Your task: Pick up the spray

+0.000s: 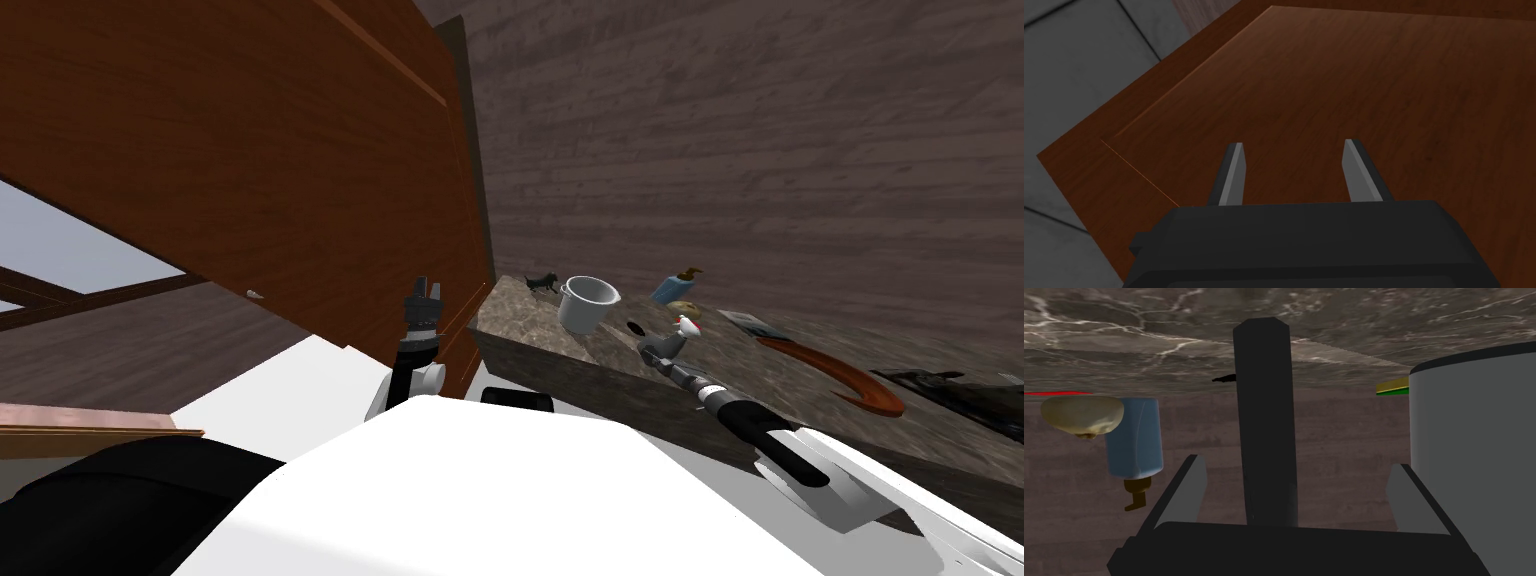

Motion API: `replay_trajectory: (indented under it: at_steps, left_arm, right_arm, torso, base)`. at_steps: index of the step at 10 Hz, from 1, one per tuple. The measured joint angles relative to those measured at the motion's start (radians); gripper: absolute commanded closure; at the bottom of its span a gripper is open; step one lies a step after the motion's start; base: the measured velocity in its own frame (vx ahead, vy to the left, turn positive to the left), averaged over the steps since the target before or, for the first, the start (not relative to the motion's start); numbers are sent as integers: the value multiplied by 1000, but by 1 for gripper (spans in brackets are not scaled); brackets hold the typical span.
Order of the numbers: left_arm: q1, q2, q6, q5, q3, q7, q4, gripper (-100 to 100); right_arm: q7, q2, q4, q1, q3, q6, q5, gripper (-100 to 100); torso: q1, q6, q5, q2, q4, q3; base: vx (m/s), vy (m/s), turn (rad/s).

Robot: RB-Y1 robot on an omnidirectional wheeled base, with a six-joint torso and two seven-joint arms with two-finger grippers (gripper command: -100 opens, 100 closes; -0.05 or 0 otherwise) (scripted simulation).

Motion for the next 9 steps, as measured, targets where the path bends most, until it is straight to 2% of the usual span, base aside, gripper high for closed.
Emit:
replay_trajectory:
  at_steps: [1,2,3,5,6,8,9]
  left_arm:
    - [0,0,0,0,0,0,0,0]
    - [0,0,0,0,0,0,0,0]
    - [0,0,0,0,0,0,0,0]
    - [0,0,0,0,0,0,0,0]
    - [0,0,0,0,0,0,0,0]
    - [0,0,0,0,0,0,0,0]
    - [0,0,0,0,0,0,0,0]
  right_arm:
    - [0,-4,28,-32,13,-12,-1,-100]
    - [0,-5,51,-46,16,-16,-1,-100]
    - [-2,-30,82,-73,40,-42,-8,-100]
    - [0,-39,141,-129,71,-83,-9,-100]
    - [0,-41,164,-145,76,-88,-9,-100]
    - [-2,-75,226,-207,123,-139,-18,-100]
    - [-2,-79,254,-223,126,-155,-20,-100]
  torso:
    - [-2,0,0,1,0,0]
    - [-5,0,-1,2,0,1]
    - [-3,1,-1,1,0,1]
    - [-3,-1,-1,1,0,1]
    - [-5,0,-1,2,0,1]
    - [-1,0,0,1,0,0]
    - [-3,0,0,1,0,1]
  base:
    - [3,1,28]
    - [36,51,-314]
    - [28,77,-177]
    - [11,23,35]
    - [41,62,-252]
    - [24,65,-104]
    - [21,73,-277]
